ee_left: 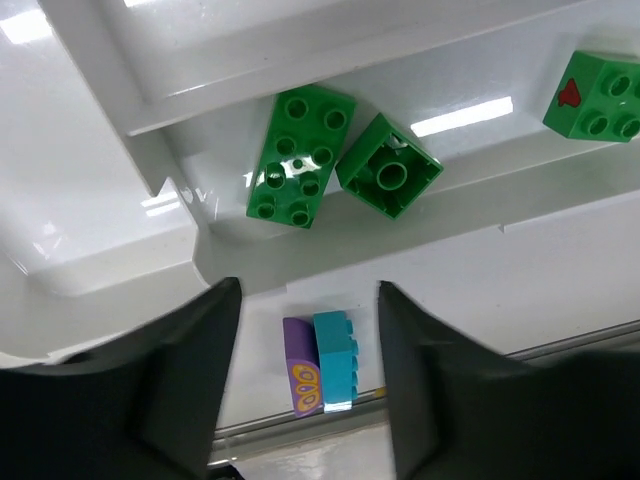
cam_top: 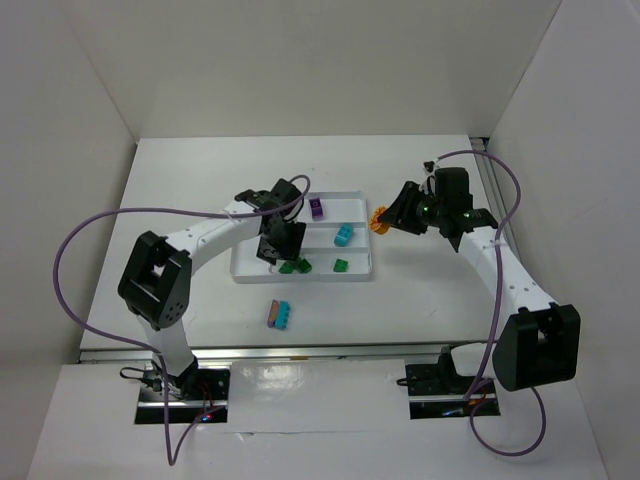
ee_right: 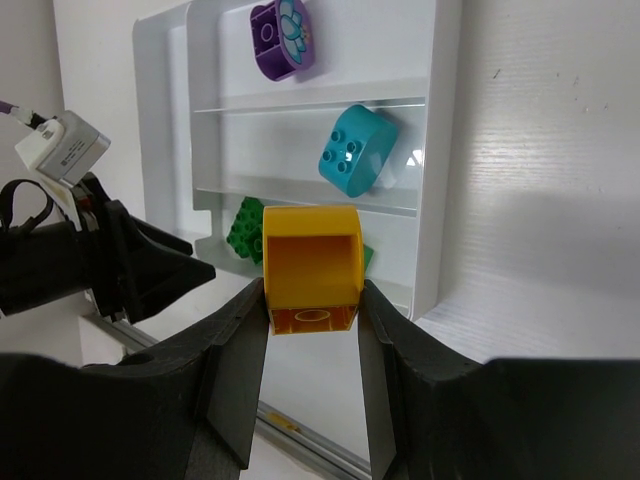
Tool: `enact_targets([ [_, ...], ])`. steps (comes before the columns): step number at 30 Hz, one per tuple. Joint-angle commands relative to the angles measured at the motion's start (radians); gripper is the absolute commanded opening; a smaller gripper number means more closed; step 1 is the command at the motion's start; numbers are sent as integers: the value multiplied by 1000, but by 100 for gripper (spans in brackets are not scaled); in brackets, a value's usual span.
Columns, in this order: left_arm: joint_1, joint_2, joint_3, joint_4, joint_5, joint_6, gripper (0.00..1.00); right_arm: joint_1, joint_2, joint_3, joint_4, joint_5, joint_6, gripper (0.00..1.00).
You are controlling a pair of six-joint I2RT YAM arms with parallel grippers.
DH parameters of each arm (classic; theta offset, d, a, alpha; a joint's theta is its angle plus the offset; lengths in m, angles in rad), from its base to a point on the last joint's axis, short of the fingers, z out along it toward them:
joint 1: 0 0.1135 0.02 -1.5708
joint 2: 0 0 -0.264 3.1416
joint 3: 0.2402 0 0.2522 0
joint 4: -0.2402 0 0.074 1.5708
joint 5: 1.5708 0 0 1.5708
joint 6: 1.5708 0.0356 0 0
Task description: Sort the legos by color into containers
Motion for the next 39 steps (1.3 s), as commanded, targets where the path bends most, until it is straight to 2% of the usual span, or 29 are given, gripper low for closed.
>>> enact_targets([
  [1,-6,-35,40,-49,-28,-6,69,-5,-1,20,7,-10,-14,0],
  [3,-6,-50,49,-58,-42,-17,76,-5,-1,20,16,-27,-14,0],
  [7,13,-103,127,-107,-67,-26,76,37,17,57,16,-27,-32,0],
  [10,105,-118,238,-170,-56,-26,76,140,75,149,7,14,-57,0],
  [14,302,-142,405,-253,-10,-26,79,294,230,308,19,48,-66,0],
  [15,332,-152,420,-262,-1,-26,93,344,259,329,38,60,-66,0],
  [16,356,-165,430,-262,-1,-26,100,369,289,350,47,61,-66,0],
  [17,398,-181,439,-262,-1,-26,100,387,348,370,73,61,-66,0],
  [23,540,-307,392,-242,-25,-73,100,512,592,600,118,51,-57,0],
  [31,617,-414,253,-227,51,-53,100,587,888,875,96,59,-66,2],
  [33,630,-425,232,-216,60,-43,100,598,963,936,58,71,-66,14],
  [34,630,-425,232,-216,74,-43,100,598,984,994,46,71,-66,37],
  [35,630,-437,221,-216,86,-43,100,608,1000,1022,32,80,-75,52],
  [38,639,-446,210,-216,87,-34,100,608,1014,1080,-7,116,-75,80],
  [39,639,-446,210,-216,77,-34,100,608,1002,1080,-17,133,-75,83],
])
